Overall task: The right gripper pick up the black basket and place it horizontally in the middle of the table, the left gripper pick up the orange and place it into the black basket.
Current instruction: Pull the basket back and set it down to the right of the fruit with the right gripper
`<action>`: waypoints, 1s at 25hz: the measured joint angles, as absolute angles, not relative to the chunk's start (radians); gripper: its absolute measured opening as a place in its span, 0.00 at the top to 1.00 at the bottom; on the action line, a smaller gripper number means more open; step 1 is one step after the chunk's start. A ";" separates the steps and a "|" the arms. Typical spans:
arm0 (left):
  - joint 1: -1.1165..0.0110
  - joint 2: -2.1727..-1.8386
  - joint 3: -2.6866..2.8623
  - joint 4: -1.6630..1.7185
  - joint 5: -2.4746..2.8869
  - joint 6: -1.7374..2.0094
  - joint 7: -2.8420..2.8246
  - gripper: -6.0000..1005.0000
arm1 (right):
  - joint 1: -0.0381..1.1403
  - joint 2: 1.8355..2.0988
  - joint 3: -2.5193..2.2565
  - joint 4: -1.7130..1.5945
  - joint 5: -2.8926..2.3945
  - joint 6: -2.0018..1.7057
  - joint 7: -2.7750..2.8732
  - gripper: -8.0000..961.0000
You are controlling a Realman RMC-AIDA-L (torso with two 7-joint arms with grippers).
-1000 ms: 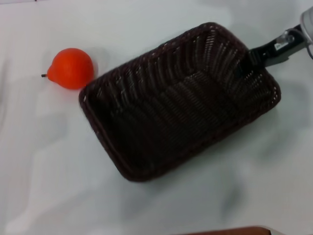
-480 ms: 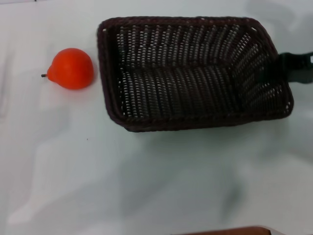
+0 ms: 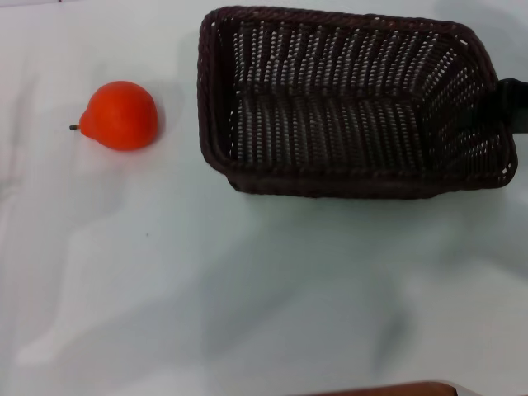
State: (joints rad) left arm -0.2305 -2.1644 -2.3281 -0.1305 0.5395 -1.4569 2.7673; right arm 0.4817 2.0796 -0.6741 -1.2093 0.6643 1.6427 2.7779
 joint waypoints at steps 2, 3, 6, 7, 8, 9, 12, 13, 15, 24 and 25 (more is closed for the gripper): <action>-0.233 -2.164 -2.326 -0.128 0.540 -1.456 2.767 0.10 | 0.490 2.076 -0.674 -1.208 0.657 1.646 2.784 0.75; -0.234 -2.164 -2.325 -0.127 0.540 -1.455 2.767 0.10 | 0.495 2.075 -0.674 -1.205 0.652 1.645 2.786 0.75; -0.235 -2.164 -2.324 -0.125 0.541 -1.455 2.767 0.10 | 0.507 2.077 -0.683 -1.199 0.631 1.632 2.788 0.74; -0.235 -2.165 -2.324 -0.125 0.541 -1.455 2.767 0.10 | 0.514 2.079 -0.686 -1.197 0.624 1.628 2.788 0.73; -0.235 -2.165 -2.324 -0.125 0.541 -1.455 2.767 0.10 | 0.519 2.080 -0.686 -1.193 0.618 1.624 2.788 0.73; -0.235 -2.165 -2.324 -0.125 0.541 -1.456 2.767 0.10 | 0.526 2.081 -0.683 -1.187 0.613 1.616 2.788 0.72; -0.231 -2.166 -2.317 -0.128 0.542 -1.463 2.775 0.10 | 0.532 2.080 -0.673 -1.162 0.620 1.599 2.789 0.71; -0.230 -2.166 -2.314 -0.129 0.543 -1.463 2.780 0.10 | 0.533 2.079 -0.672 -1.148 0.633 1.593 2.789 0.71; -0.230 -2.167 -2.306 -0.125 0.543 -1.463 2.798 0.10 | 0.537 2.078 -0.671 -1.124 0.651 1.587 2.788 0.61; -0.236 -2.166 -2.269 -0.120 0.543 -1.432 2.796 0.11 | 0.563 2.078 -0.693 -1.065 0.660 1.581 2.774 0.33; -0.236 -2.165 -2.264 -0.121 0.543 -1.427 2.789 0.11 | 0.560 2.076 -0.692 -1.072 0.659 1.585 2.774 0.33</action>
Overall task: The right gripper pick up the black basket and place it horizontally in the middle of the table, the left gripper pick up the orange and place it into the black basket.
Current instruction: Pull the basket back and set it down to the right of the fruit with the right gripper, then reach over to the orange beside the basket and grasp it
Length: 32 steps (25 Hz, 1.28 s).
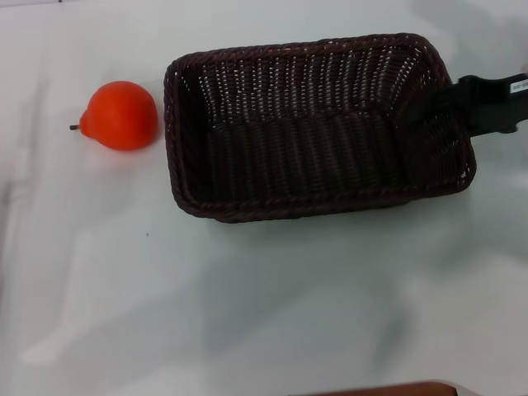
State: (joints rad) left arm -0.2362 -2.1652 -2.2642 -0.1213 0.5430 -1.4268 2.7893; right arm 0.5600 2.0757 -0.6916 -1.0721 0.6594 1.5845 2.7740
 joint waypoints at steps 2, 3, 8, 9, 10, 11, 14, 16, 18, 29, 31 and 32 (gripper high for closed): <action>-0.234 -2.159 -2.238 -0.132 0.543 -1.414 2.762 0.11 | 0.549 2.069 -0.685 -1.105 0.663 1.614 2.774 0.33; -0.231 -2.153 -2.211 -0.144 0.543 -1.403 2.737 0.11 | 0.545 2.065 -0.683 -1.128 0.666 1.632 2.774 0.33; -0.226 -2.071 -1.990 -0.229 0.602 -1.295 2.537 0.11 | 0.538 2.046 -0.649 -1.243 0.663 1.715 2.769 0.33; -0.230 -2.056 -1.959 -0.241 0.624 -1.277 2.500 0.11 | 0.536 2.043 -0.641 -1.262 0.661 1.732 2.765 0.33; -0.236 -2.036 -1.922 -0.256 0.655 -1.254 2.444 0.11 | 0.534 2.040 -0.632 -1.282 0.660 1.742 2.761 0.33; -0.243 -2.022 -1.895 -0.268 0.681 -1.241 2.403 0.11 | 0.531 2.038 -0.624 -1.300 0.660 1.755 2.756 0.33; -0.273 -1.992 -1.841 -0.289 0.780 -1.225 2.309 0.11 | 0.525 2.036 -0.581 -1.345 0.672 1.772 2.732 0.33; -0.291 -1.986 -1.834 -0.294 0.828 -1.217 2.268 0.11 | 0.518 2.036 -0.546 -1.363 0.702 1.781 2.706 0.33; -0.317 -1.987 -1.833 -0.299 0.884 -1.194 2.230 0.11 | 0.509 2.036 -0.507 -1.371 0.755 1.785 2.676 0.33; -0.413 -2.065 -1.837 -0.324 0.952 -0.970 2.211 0.12 | 0.419 2.081 -0.359 -1.287 1.169 1.739 2.365 0.33; -0.416 -2.078 -1.840 -0.344 0.952 -0.943 2.214 0.14 | 0.407 2.083 -0.353 -1.218 1.239 1.737 2.306 0.34; -0.415 -2.084 -1.840 -0.357 0.953 -0.932 2.215 0.16 | 0.404 2.080 -0.352 -1.179 1.269 1.736 2.281 0.34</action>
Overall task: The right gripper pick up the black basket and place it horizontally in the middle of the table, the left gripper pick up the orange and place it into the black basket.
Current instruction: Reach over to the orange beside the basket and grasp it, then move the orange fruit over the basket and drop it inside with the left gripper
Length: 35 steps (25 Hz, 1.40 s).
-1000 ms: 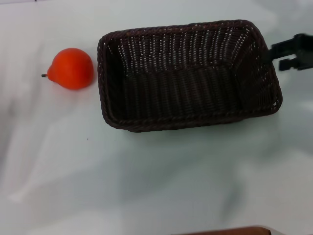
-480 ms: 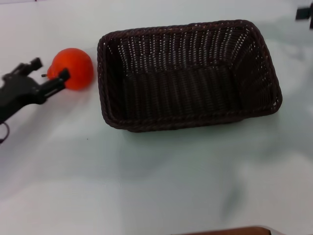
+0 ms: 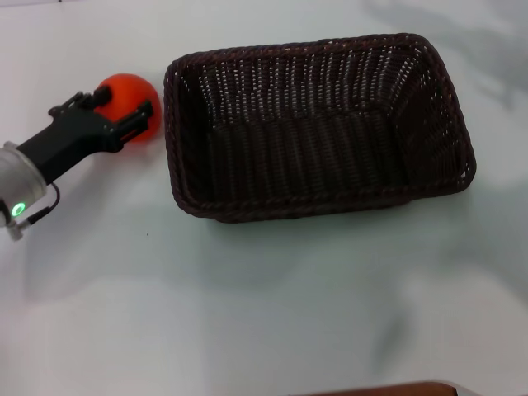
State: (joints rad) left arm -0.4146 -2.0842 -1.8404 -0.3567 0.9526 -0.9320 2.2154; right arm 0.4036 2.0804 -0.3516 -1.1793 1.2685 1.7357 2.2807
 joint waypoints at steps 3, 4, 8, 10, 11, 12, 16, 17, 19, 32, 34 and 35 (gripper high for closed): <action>-0.411 -2.094 -1.839 -0.385 0.953 -0.901 2.218 0.21 | 0.399 2.070 -0.344 -1.078 1.311 1.727 2.211 0.34; -0.411 -2.094 -1.837 -0.385 0.953 -0.890 2.217 0.23 | 0.398 2.071 -0.339 -1.059 1.313 1.723 2.182 0.34; -0.414 -2.094 -1.840 -0.385 0.954 -0.846 2.210 0.30 | 0.393 2.084 -0.318 -1.013 1.319 1.687 2.054 0.34; -0.414 -2.097 -1.841 -0.387 0.954 -0.824 2.209 0.33 | 0.391 2.086 -0.302 -0.965 1.336 1.672 1.994 0.34; -0.415 -2.098 -1.841 -0.386 0.954 -0.813 2.209 0.34 | 0.391 2.086 -0.293 -0.932 1.350 1.666 1.966 0.34; -0.415 -2.100 -1.841 -0.386 0.953 -0.803 2.209 0.36 | 0.391 2.083 -0.283 -0.900 1.367 1.662 1.937 0.34; -0.406 -2.114 -1.842 -0.407 0.949 -0.785 2.207 0.53 | 0.388 2.083 -0.254 -0.834 1.402 1.658 1.843 0.34; -0.402 -2.116 -1.843 -0.414 0.948 -0.784 2.207 0.59 | 0.385 2.085 -0.250 -0.828 1.404 1.657 1.820 0.34; -0.394 -2.121 -1.857 -0.427 0.948 -0.784 2.210 0.67 | 0.384 2.087 -0.241 -0.805 1.410 1.654 1.784 0.35; -0.298 -2.162 -1.974 -0.538 0.947 -0.835 2.225 0.86 | 0.380 2.082 -0.206 -0.699 1.433 1.597 1.692 0.35; -0.275 -2.171 -2.013 -0.561 0.944 -0.898 2.229 0.88 | 0.383 2.082 -0.207 -0.694 1.433 1.597 1.691 0.35; -0.268 -2.171 -2.027 -0.567 0.943 -0.933 2.229 0.88 | 0.384 2.082 -0.208 -0.691 1.433 1.598 1.691 0.35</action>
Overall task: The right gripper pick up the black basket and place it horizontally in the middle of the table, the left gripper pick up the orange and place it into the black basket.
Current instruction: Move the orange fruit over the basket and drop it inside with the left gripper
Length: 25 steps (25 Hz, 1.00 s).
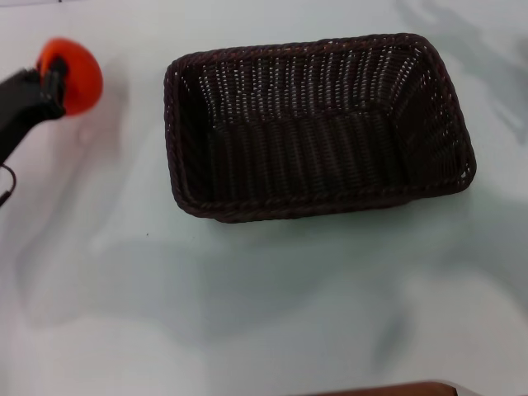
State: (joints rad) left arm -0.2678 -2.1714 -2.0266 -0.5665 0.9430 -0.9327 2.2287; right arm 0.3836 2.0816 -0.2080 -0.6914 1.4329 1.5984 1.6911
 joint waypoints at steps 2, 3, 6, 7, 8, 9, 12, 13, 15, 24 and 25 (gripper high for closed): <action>-0.256 -2.168 -2.051 -0.569 0.942 -1.039 2.225 0.89 | 0.384 2.082 -0.207 -0.690 1.433 1.603 1.691 0.35; -0.250 -2.166 -2.061 -0.570 0.941 -1.086 2.223 0.89 | 0.385 2.082 -0.206 -0.690 1.433 1.604 1.691 0.35; -0.241 -2.168 -2.074 -0.571 0.941 -1.231 2.221 0.90 | 0.389 2.082 -0.206 -0.690 1.434 1.606 1.690 0.35; -0.241 -2.168 -2.069 -0.570 0.940 -1.271 2.221 0.90 | 0.391 2.082 -0.207 -0.690 1.434 1.606 1.690 0.35; -0.242 -2.170 -2.061 -0.567 0.940 -1.310 2.221 0.91 | 0.392 2.082 -0.208 -0.689 1.434 1.606 1.690 0.35; -0.245 -2.171 -2.049 -0.565 0.940 -1.340 2.221 0.91 | 0.392 2.082 -0.210 -0.689 1.434 1.607 1.689 0.35; -0.264 -2.174 -1.983 -0.553 0.938 -1.390 2.221 0.94 | 0.394 2.083 -0.208 -0.688 1.435 1.608 1.688 0.35; -0.274 -2.174 -1.952 -0.547 0.933 -1.396 2.224 0.94 | 0.394 2.084 -0.208 -0.688 1.435 1.608 1.687 0.35; -0.298 -2.175 -1.880 -0.535 0.924 -1.396 2.229 0.94 | 0.395 2.085 -0.209 -0.688 1.436 1.610 1.687 0.35; -0.392 -2.175 -1.718 -0.453 0.911 -1.391 2.276 0.91 | 0.387 2.086 -0.199 -0.666 1.453 1.641 1.647 0.34; -0.399 -2.175 -1.716 -0.434 0.897 -1.391 2.289 0.88 | 0.383 2.086 -0.193 -0.643 1.472 1.643 1.620 0.34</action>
State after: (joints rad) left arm -0.3985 -2.1751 -1.7163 -0.4340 0.8971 -1.3905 2.2891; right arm 0.3831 2.0863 -0.1928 -0.6434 1.4723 1.6434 1.6197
